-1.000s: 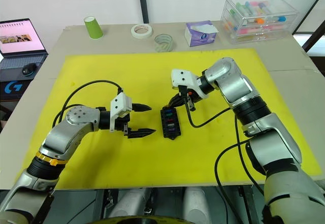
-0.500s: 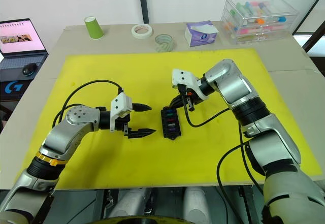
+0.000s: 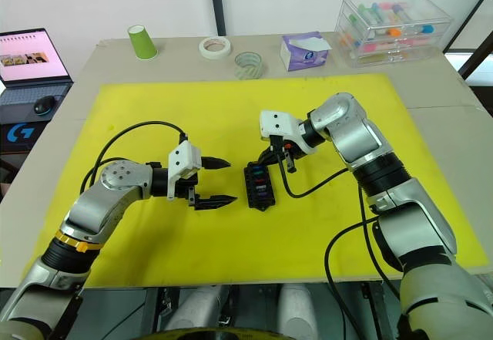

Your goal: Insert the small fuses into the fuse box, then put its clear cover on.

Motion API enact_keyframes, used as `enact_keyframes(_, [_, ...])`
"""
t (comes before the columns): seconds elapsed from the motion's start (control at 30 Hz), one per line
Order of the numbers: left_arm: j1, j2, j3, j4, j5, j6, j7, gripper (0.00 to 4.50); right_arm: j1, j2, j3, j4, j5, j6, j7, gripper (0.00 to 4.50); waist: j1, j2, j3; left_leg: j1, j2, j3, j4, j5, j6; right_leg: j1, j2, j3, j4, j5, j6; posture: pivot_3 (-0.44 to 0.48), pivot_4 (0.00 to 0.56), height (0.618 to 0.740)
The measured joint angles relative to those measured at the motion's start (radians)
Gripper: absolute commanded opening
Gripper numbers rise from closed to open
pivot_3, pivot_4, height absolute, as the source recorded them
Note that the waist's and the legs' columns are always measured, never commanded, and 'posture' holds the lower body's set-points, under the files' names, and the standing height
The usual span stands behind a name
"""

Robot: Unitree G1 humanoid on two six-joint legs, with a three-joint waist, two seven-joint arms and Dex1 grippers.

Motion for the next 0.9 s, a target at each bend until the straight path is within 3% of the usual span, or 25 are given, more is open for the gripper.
enact_keyframes(0.37, [0.0,-0.002,0.0,0.0,0.001,-0.001,0.0,4.48,-0.021,0.004,-0.002,-0.03,0.01,0.124,0.039,0.0,0.001,0.0,0.0,0.0,0.0,0.0,0.0,0.0,0.0,0.0,0.0,0.0,0.0,0.0,0.0,0.0,0.15,0.74])
enact_keyframes(0.9, [0.009,-0.011,-0.001,0.0,0.011,-0.014,0.0,4.48,-0.023,0.005,0.007,-0.035,-0.003,0.104,0.04,0.0,0.0,0.0,0.0,0.0,0.0,0.0,0.0,0.0,0.0,0.0,0.0,0.0,0.0,0.0,0.0,0.0,0.15,0.74])
